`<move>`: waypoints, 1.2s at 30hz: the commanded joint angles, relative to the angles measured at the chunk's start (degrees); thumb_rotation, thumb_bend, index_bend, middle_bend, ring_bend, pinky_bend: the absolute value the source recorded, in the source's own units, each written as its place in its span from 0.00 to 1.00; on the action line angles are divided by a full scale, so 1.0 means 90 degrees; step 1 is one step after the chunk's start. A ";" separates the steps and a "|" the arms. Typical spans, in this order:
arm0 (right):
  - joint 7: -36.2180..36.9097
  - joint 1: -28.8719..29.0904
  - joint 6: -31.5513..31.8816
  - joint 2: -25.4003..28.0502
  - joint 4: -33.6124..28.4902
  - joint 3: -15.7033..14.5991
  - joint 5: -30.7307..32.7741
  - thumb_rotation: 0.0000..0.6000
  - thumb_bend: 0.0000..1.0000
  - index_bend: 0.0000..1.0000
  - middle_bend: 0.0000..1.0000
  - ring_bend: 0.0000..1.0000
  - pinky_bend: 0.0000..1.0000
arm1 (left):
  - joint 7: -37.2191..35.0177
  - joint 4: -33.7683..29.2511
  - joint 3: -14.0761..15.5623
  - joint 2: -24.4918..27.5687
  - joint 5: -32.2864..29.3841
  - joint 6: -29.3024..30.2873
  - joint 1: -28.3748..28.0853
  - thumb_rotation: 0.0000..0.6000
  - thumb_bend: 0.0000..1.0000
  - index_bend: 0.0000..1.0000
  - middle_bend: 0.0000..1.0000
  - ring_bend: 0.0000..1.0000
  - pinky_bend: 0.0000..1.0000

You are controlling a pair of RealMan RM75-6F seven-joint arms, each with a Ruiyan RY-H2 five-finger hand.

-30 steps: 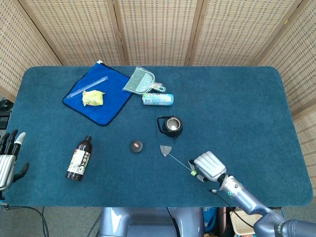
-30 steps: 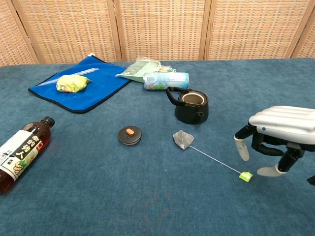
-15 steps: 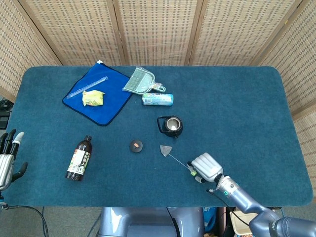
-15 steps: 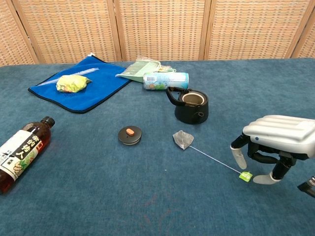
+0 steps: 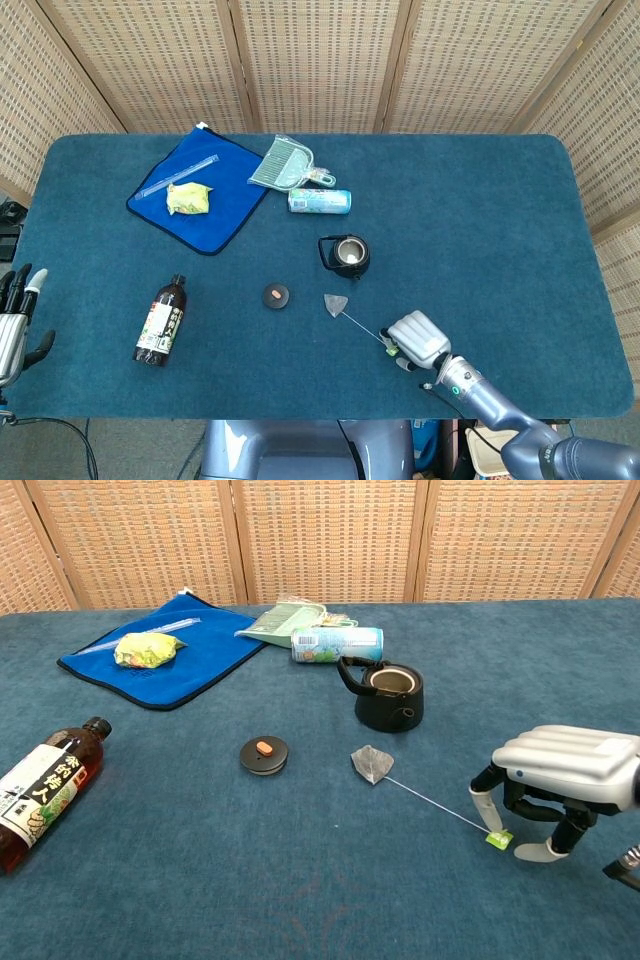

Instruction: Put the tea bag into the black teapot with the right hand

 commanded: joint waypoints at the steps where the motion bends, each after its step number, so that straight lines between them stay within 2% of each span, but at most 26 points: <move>1: 0.0005 0.0011 0.0000 -0.0020 0.0032 -0.0002 0.0016 1.00 0.43 0.56 0.96 0.99 1.00 | -0.0004 0.0003 0.0001 0.0000 -0.0002 0.0000 -0.0001 1.00 0.35 0.00 0.00 0.00 0.00; 26: -0.0031 0.0136 -0.0100 -0.0194 0.0262 -0.0033 0.0192 1.00 0.46 0.58 0.96 0.99 1.00 | -0.0092 0.0105 0.0010 -0.0041 -0.0055 -0.0017 0.0000 1.00 0.35 0.00 0.00 0.00 0.00; 36: -0.0023 0.0170 -0.0070 -0.0257 0.0312 -0.0015 0.0226 1.00 0.52 0.58 0.97 0.99 1.00 | -0.0151 0.0156 0.0014 -0.0048 -0.0077 -0.0014 0.0013 1.00 0.35 0.00 0.00 0.00 0.00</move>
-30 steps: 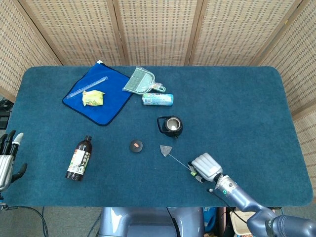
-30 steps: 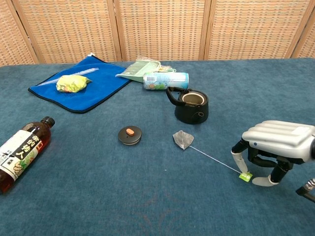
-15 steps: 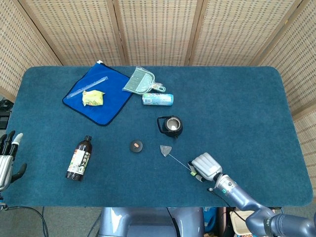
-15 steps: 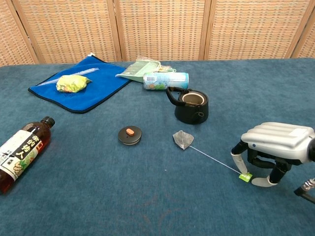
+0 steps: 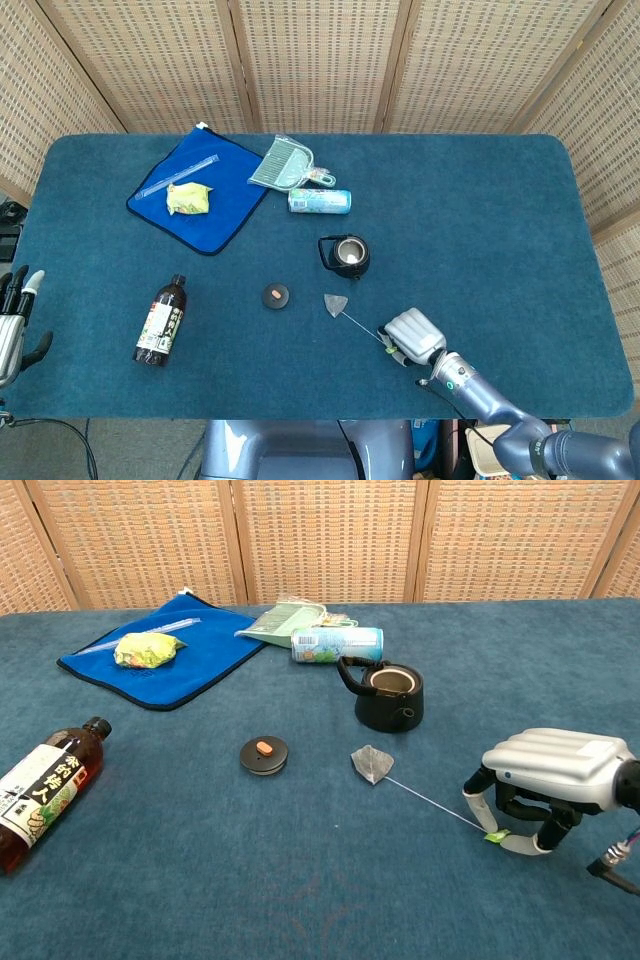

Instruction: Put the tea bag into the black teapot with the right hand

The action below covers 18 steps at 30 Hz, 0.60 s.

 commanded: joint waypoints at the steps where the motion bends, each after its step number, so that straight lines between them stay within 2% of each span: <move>1: 0.0003 0.0000 0.0013 -0.0001 0.0002 0.0002 0.0003 1.00 0.53 0.58 0.97 0.99 1.00 | -0.0004 0.0003 0.0000 0.0001 0.0000 0.0005 0.0003 1.00 0.35 0.00 0.00 0.00 0.00; 18: 0.0071 -0.0020 0.0109 -0.0026 0.0027 -0.0029 0.0004 1.00 0.59 0.60 0.97 0.99 1.00 | -0.0007 0.0017 0.0007 -0.0008 -0.0007 -0.0002 0.0004 1.00 0.35 0.00 0.00 0.00 0.00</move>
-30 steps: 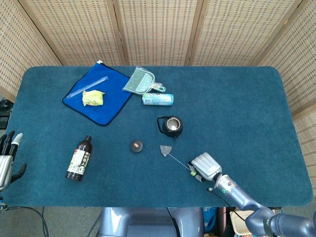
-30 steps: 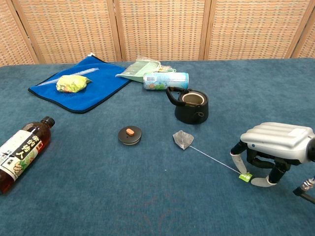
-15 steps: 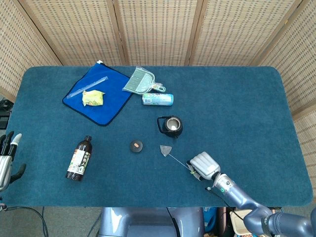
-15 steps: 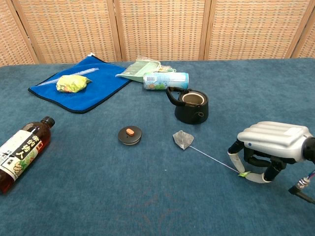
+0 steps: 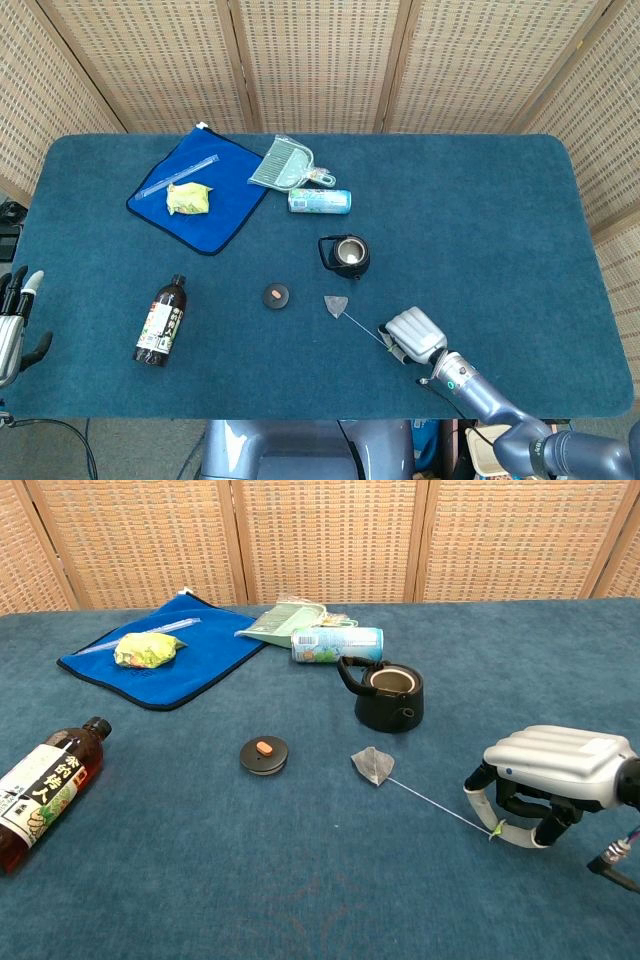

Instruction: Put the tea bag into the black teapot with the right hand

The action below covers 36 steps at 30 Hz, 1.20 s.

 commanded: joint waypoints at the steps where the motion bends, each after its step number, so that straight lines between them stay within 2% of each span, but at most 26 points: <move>1: 0.0009 -0.0002 0.0003 -0.0004 0.0004 -0.0003 0.0003 1.00 0.59 0.60 0.97 0.99 1.00 | 0.0001 0.0002 -0.0001 -0.0001 -0.0007 -0.0003 0.0000 1.00 0.35 0.00 0.00 0.00 0.00; 8: 0.0063 -0.0012 0.0037 -0.0013 0.0010 -0.0019 -0.0029 1.00 0.60 0.62 0.97 0.99 1.00 | -0.0006 0.0012 0.0001 -0.0011 -0.0010 0.0000 0.0004 1.00 0.35 0.00 0.00 0.00 0.00; 16: 0.0237 -0.0002 0.0314 0.0209 -0.0293 0.0132 -0.0174 1.00 0.60 0.62 0.97 0.99 1.00 | 0.0008 -0.0012 0.0005 -0.0008 0.0011 0.0003 -0.0003 1.00 0.35 0.00 0.00 0.00 0.00; 26: 0.0637 0.0051 0.0611 0.0678 -0.0772 0.0516 -0.0142 1.00 0.60 0.64 0.97 0.99 1.00 | 0.0010 -0.0056 0.0058 -0.0018 0.0077 0.0004 0.0011 1.00 0.35 0.00 0.00 0.00 0.00; 36: 0.1398 0.0202 0.0731 0.0991 -0.1066 0.1007 0.0017 1.00 0.60 0.64 0.97 0.99 1.00 | -0.0022 -0.0048 0.0141 -0.0063 0.0181 -0.0049 0.0006 1.00 0.35 0.00 0.00 0.00 0.00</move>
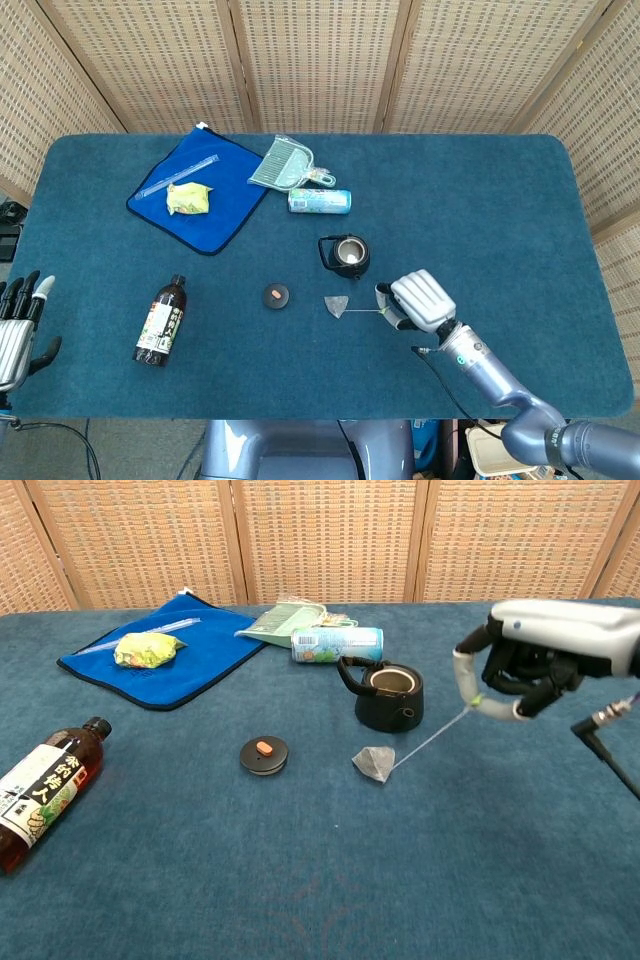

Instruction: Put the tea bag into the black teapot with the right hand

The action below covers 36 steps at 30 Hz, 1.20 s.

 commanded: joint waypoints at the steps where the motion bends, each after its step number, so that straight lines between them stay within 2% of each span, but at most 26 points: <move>1: 0.0141 0.0072 -0.0017 0.0057 -0.0048 0.0112 0.0074 1.00 0.60 0.64 0.97 0.99 1.00 | -0.0007 0.0007 0.0009 -0.0010 0.0006 -0.0012 -0.0001 1.00 0.35 0.00 0.00 0.00 0.00; 21: 0.0566 0.0409 -0.0186 0.0137 -0.0187 0.0697 0.0654 1.00 0.60 0.65 0.97 0.99 1.00 | -0.0093 0.0075 0.0101 -0.0081 0.0118 -0.0039 0.0022 1.00 0.35 0.00 0.00 0.00 0.00; 36: 0.0513 0.0788 -0.0411 0.0314 -0.0059 0.1167 0.1201 1.00 0.60 0.65 0.97 0.99 1.00 | -0.0140 0.0170 0.0099 -0.0157 0.0079 -0.0127 -0.0004 1.00 0.35 0.00 0.00 0.00 0.00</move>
